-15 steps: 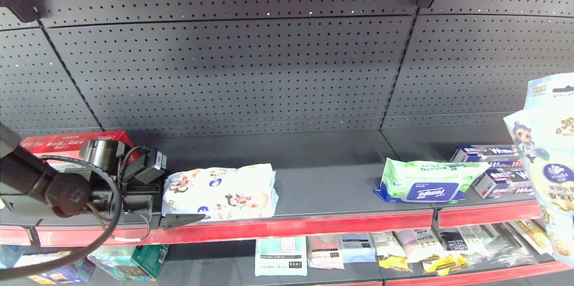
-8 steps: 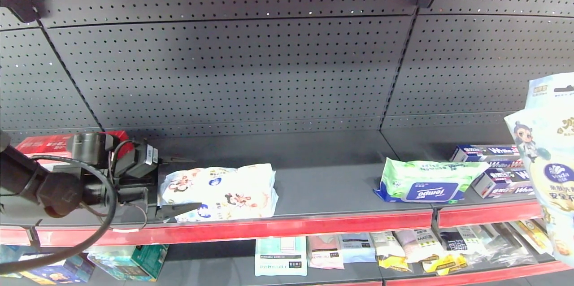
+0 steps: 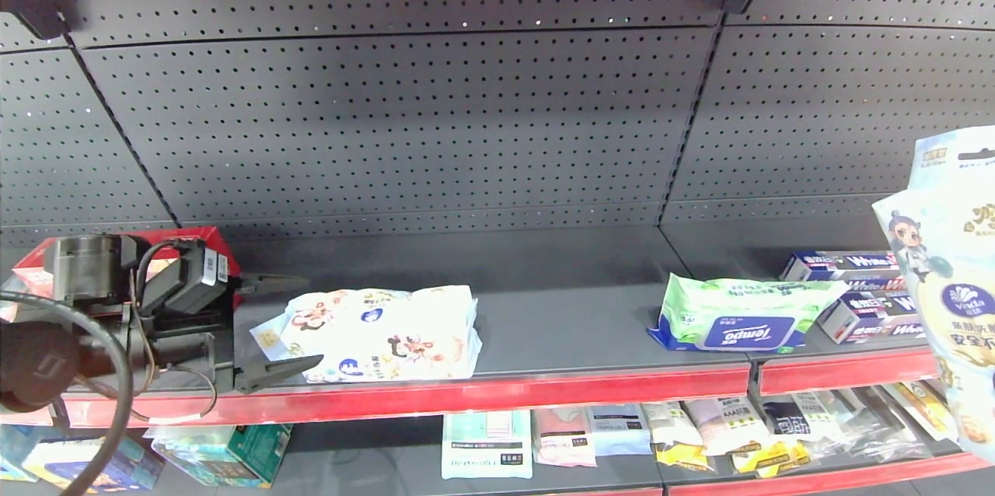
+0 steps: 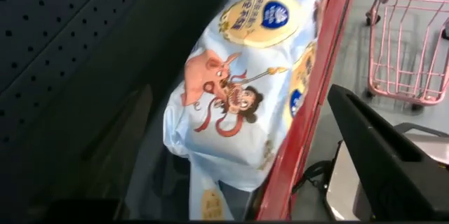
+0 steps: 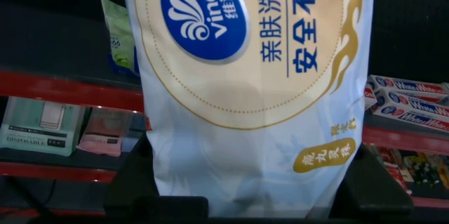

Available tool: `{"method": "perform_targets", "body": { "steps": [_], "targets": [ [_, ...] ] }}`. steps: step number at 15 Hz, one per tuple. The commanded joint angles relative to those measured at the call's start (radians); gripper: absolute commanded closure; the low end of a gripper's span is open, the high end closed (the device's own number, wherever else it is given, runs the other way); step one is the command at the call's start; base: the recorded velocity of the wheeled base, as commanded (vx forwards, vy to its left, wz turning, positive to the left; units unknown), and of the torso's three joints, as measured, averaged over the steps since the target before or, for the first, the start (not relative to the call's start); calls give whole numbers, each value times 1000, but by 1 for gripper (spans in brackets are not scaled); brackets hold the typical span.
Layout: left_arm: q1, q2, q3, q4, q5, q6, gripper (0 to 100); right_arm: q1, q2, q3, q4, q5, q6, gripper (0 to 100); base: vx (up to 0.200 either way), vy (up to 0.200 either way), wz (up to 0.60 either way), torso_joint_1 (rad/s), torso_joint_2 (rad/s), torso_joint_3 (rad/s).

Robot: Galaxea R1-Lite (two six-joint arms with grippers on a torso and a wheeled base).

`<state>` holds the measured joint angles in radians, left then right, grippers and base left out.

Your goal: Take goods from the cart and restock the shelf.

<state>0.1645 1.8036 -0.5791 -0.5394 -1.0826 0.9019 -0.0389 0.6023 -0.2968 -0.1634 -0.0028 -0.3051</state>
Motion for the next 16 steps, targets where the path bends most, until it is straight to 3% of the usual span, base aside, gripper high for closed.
{"method": "perform_targets", "body": {
  "steps": [1,4,5,6,8,10,11,12,13,14,15,16],
  "targets": [
    [1,-129,42,1,0,-49,0,1,-1,1,-1,1,0,100,0,0,0,0,0,0],
    [26,-303,81,-1,30,-224,0,4,-3,1,-1,1,0,100,0,0,0,0,0,0],
    [49,-331,90,-1,52,-252,0,5,-3,1,-1,1,0,100,0,0,0,0,0,0],
    [86,-362,117,-2,66,-305,0,7,-1,-1,-1,4,0,100,0,0,0,0,0,0],
    [150,-391,131,-24,81,-351,0,8,1,-2,-1,7,0,100,0,0,0,0,0,0],
    [173,-409,127,-45,151,-449,0,8,2,-2,-1,10,0,100,0,0,0,0,0,0],
    [171,-411,131,-96,230,-518,0,8,-3,-1,-1,12,0,100,0,0,0,0,0,0],
    [167,-408,134,-134,273,-551,0,8,-6,-1,-1,12,0,100,0,0,0,0,0,0],
    [164,-395,136,-188,383,-598,0,8,-10,-2,-1,12,0,100,0,0,0,0,0,0],
    [153,-388,137,-217,474,-627,0,8,-10,-2,-1,12,0,100,0,0,0,0,0,0],
    [145,-388,142,-237,526,-647,0,8,-10,-4,-1,12,1,100,0,0,0,0,0,0],
    [107,-391,167,-298,665,-712,0,8,-12,-7,-1,14,0,100,0,0,0,0,0,0]
  ]
}}
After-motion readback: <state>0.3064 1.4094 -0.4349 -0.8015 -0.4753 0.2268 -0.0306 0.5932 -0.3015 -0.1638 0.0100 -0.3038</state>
